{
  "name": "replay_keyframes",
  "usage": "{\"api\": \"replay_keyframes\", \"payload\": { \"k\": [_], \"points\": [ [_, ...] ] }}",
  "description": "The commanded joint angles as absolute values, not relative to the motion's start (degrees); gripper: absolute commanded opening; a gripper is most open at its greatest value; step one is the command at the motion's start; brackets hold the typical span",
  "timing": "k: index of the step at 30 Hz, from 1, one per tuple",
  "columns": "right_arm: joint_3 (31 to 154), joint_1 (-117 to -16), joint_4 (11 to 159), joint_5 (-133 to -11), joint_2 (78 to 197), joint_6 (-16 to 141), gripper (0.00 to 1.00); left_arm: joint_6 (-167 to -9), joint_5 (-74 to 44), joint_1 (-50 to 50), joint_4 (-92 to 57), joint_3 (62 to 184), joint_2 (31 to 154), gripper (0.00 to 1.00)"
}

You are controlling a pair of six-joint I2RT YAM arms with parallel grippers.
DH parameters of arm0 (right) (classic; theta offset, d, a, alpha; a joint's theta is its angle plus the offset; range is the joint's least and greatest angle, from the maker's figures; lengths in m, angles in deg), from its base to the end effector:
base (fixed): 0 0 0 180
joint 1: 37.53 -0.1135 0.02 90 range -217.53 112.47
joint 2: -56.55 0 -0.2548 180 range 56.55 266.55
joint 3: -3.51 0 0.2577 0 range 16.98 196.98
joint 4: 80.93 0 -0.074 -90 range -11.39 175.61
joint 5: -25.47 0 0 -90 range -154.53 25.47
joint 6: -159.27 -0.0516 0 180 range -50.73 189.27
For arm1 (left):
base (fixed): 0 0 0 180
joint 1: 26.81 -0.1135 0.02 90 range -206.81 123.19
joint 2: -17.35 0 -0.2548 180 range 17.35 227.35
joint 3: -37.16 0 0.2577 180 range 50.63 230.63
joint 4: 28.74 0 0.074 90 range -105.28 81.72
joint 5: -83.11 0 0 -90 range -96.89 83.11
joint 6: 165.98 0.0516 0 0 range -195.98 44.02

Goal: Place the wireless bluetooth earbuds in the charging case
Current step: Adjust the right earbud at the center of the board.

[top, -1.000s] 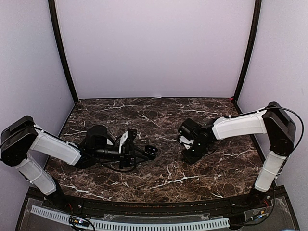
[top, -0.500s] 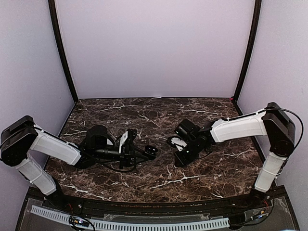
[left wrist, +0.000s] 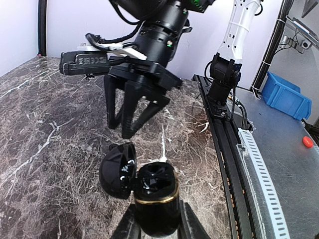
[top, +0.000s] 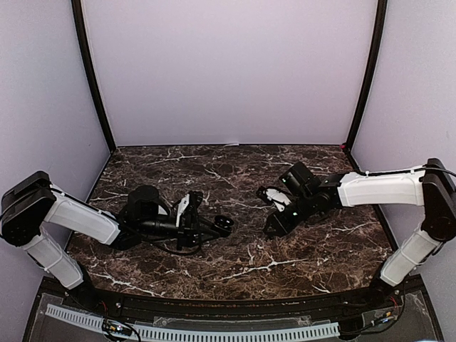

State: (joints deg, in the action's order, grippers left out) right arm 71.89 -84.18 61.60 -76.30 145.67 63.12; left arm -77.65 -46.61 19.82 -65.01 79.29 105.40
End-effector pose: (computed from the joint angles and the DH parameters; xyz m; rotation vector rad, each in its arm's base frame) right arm 0.2139 0.2419 0.1712 -0.9992 2.4816 0.5855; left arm 0.1839 -0.2427 0.1640 1.1815 1.4363 -1.2008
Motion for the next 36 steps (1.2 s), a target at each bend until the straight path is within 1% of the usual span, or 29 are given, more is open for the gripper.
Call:
{"api": "replay_keyframes", "payload": {
  "k": [1, 4, 8, 11, 14, 17, 20, 27, 36],
  "points": [
    [68.38, -79.14, 66.41, -78.83, 144.04, 64.41, 0.41, -76.86, -47.06, 20.04, -64.76, 78.74, 103.21, 0.10],
    [65.36, -77.45, 72.37, -84.99, 144.14, 62.01, 0.47, -76.86, -47.21, 20.04, -64.85, 78.83, 103.38, 0.10],
    [62.80, -76.01, 81.45, -90.99, 146.39, 58.31, 0.49, -77.03, -47.47, 20.04, -64.90, 78.85, 103.56, 0.10],
    [62.27, -74.62, 87.15, -94.64, 149.19, 56.04, 0.55, -76.95, -47.43, 20.04, -64.76, 78.78, 103.36, 0.10],
    [62.90, -73.85, 89.35, -97.75, 152.67, 54.99, 0.58, -76.86, -47.41, 20.04, -64.76, 78.77, 103.27, 0.10],
    [63.15, -73.22, 90.19, -99.59, 155.42, 54.48, 0.58, -76.86, -47.49, 20.04, -64.52, 78.94, 103.39, 0.10],
    [62.36, -72.79, 91.26, -102.18, 156.96, 53.85, 0.55, -76.85, -47.46, 20.04, -64.41, 78.99, 103.38, 0.10],
    [59.44, -71.99, 91.15, -102.59, 155.76, 53.46, 0.52, -76.86, -47.58, 20.04, -64.42, 79.00, 103.45, 0.10],
    [56.49, -71.14, 90.82, -101.72, 152.91, 53.75, 0.51, -76.86, -47.67, 20.04, -64.43, 79.03, 103.56, 0.10]
  ]
}}
